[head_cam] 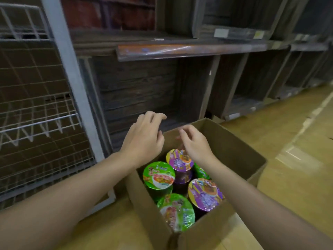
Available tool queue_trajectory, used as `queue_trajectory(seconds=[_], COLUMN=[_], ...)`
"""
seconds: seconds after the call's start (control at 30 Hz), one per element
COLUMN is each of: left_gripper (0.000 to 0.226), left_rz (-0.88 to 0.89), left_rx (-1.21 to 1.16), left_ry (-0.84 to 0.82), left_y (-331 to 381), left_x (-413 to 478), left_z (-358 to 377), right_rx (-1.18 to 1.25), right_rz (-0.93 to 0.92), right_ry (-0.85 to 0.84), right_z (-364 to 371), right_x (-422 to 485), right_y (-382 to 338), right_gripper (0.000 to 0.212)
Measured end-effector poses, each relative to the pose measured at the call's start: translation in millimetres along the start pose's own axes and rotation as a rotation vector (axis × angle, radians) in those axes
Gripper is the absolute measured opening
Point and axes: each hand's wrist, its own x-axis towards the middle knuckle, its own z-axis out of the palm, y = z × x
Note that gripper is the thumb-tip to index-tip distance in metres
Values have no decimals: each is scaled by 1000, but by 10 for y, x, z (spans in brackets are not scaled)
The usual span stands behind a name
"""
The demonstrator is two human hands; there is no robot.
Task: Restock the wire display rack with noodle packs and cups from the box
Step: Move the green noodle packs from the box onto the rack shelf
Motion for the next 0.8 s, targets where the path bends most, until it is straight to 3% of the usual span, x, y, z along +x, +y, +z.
queue_trajectory(seconds=[0.3,0.53,0.8], left_gripper=[38,38,34], left_rz=[-12,-103,-154], left_rx=[27,-161,-363], left_ry=[-205,-349,-584], left_y=[173,-11,-325], left_x=[327,612,860], left_z=[437,1322,2256], right_rx=[-124,-285,-706], right_rz=[173,380,641], right_ry=[16,-23,-261], right_z=[-411,-390,-284], right_x=[302,655,1255], right_y=[564,1275,2234], right_gripper=[19,23,60])
